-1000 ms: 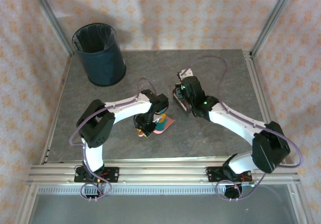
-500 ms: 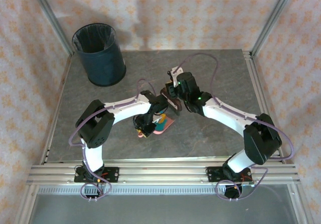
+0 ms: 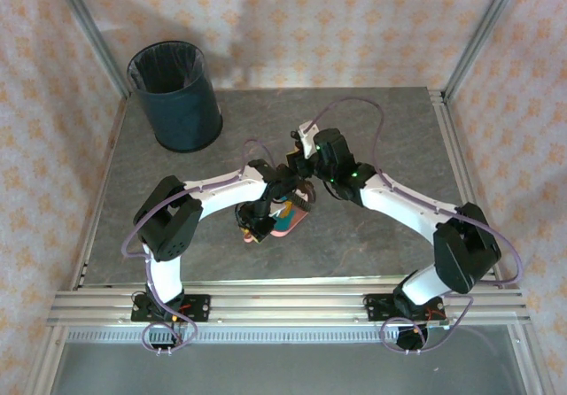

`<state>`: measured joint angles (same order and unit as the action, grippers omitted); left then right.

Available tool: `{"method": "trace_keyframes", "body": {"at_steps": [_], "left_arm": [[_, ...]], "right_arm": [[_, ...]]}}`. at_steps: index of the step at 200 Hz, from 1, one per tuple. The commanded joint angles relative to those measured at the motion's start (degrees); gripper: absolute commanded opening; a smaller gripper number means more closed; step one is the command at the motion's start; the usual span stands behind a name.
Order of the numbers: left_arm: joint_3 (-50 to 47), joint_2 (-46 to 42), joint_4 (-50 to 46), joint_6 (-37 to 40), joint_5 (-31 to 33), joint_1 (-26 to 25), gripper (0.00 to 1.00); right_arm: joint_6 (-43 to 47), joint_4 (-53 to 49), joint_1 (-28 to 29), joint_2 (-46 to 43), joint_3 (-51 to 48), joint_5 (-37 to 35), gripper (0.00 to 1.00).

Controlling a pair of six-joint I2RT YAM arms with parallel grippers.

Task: Sweep away the paper scraps from the table

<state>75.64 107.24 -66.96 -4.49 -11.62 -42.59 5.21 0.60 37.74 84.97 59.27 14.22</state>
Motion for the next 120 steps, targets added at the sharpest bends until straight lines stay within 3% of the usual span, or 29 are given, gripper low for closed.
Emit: {"method": "trace_keyframes", "body": {"at_steps": [1,36,120], "left_arm": [[0.3,-1.3,-0.5,0.3,0.6,0.5,0.0],[0.9,-0.9,-0.7,0.4,0.6,0.5,0.0],[1.4,-1.2,-1.0,1.2,0.6,0.3,0.0]], "right_arm": [[1.1,-5.1,0.3,-3.2,-1.1,2.4,0.0],[1.6,-6.8,0.4,-6.0,-2.0,2.2,0.0],[-3.4,2.3,0.3,-10.9,-6.2,-11.6,0.0]]}}
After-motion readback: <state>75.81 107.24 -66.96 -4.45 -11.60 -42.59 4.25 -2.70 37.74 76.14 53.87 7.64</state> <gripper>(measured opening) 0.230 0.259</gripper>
